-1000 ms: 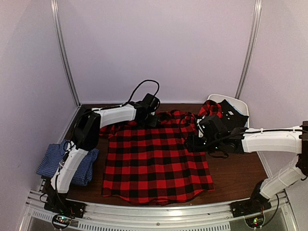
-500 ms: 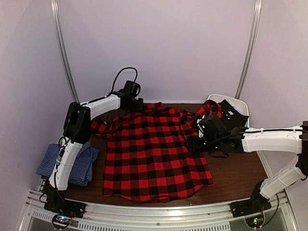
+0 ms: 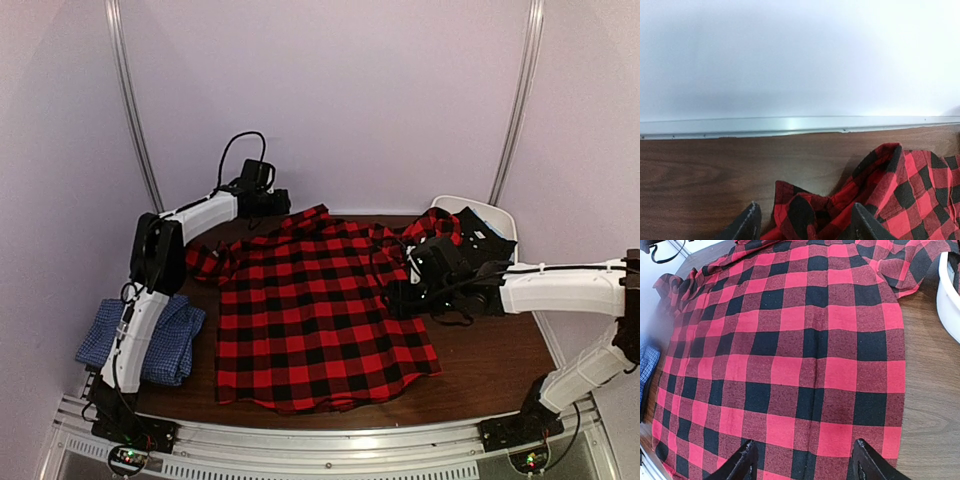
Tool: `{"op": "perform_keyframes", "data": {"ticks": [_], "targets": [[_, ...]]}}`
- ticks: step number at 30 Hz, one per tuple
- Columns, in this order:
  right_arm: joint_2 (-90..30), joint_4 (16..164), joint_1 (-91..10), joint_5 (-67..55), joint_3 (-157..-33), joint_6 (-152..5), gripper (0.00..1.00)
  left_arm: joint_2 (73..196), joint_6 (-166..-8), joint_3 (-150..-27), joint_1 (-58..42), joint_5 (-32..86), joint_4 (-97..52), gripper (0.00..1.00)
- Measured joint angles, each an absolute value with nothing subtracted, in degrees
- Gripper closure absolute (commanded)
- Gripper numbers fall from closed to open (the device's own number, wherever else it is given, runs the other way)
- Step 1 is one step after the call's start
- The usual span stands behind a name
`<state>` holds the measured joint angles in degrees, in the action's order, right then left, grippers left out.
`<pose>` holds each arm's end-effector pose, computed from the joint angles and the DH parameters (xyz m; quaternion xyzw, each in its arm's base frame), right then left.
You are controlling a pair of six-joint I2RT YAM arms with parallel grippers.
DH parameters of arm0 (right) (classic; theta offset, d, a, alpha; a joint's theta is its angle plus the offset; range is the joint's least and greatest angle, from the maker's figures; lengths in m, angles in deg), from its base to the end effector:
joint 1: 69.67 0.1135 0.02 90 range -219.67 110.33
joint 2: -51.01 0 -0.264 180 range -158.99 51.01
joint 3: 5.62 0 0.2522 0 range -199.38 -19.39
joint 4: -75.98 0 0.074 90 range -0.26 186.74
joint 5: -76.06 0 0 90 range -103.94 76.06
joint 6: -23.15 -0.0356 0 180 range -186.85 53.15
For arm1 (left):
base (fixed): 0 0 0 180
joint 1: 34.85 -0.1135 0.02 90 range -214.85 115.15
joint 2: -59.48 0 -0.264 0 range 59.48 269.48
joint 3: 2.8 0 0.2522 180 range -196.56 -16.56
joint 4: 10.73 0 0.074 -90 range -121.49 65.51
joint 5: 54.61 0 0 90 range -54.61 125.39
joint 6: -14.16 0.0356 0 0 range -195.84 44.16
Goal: Fold and stack the long sleeve shirts
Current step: Flatten out the crumpled shirt at the center of the board, then move the flattened shirt to the center of the board.
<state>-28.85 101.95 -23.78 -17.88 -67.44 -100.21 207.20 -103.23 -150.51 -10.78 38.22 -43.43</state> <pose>0.2051 0.2080 0.2192 -0.0870 0.9160 0.2246 0.3209 0.5372 -0.2380 0.1952 -0.0372 0.8766 -0.1885 0.4411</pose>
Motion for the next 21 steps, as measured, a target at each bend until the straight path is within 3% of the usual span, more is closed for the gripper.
{"op": "perform_keyframes", "data": {"ticks": [10,21], "targets": [[-33.04,100.99,-23.78,-17.01,-68.20,-99.75,0.35,190.96,-105.38,-124.39,-9.81,35.16,-41.07,0.59],[-40.02,98.49,-21.31,-15.98,-68.62,-99.58,0.37,185.43,-107.15,-113.26,-3.50,31.69,-35.95,0.67]]}}
